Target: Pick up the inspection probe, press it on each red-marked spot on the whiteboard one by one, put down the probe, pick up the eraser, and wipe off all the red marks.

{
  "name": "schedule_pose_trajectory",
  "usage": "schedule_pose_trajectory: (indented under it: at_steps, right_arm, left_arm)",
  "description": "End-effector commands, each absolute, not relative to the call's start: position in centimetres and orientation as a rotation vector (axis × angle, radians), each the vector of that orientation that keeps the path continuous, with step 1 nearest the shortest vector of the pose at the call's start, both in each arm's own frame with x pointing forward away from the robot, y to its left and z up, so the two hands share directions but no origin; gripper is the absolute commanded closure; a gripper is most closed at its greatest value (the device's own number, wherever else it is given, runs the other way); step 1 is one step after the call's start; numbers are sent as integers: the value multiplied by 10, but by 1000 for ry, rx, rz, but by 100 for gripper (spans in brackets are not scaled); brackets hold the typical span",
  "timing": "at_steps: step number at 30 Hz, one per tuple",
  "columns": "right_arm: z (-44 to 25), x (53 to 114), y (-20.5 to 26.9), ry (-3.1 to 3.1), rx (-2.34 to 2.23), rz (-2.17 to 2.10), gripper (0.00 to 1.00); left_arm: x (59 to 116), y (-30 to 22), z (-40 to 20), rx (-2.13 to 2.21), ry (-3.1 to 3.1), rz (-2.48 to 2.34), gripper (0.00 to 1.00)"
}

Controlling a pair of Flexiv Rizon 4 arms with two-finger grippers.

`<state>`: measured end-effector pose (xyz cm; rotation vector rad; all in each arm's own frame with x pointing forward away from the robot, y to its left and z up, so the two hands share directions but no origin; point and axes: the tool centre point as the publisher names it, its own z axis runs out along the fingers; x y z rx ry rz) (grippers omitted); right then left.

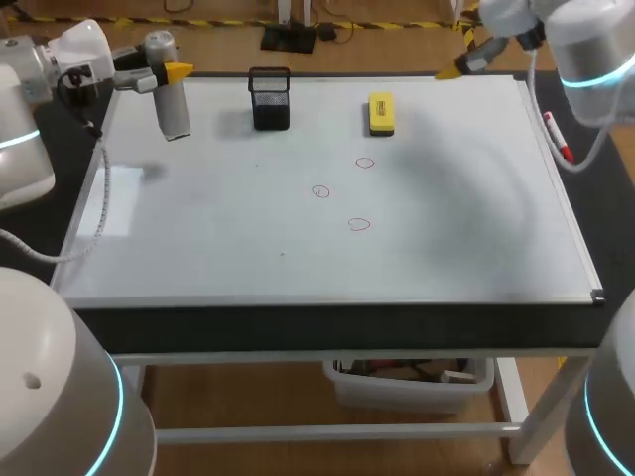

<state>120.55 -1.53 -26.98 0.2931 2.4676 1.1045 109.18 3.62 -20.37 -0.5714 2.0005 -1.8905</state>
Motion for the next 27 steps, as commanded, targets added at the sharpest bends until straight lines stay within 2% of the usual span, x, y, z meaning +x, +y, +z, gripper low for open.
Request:
schedule_pose_trajectory:
  at_steps: [1,8,11,27]
  right_arm:
    - [-285,1239,4,3093,-442,567,0]
    - [-299,1245,20,3110,-706,313,0]
    - [-293,1244,22,3068,-564,470,0]
    - [-293,1244,22,3068,-564,470,0]
  left_arm:
    - [1089,35,-203,-590,1979,-1875,100]
    - [1089,35,-203,-590,1979,-1875,100]
    - [1089,35,-203,-590,1979,-1875,100]
    - [1089,35,-203,-590,1979,-1875,100]
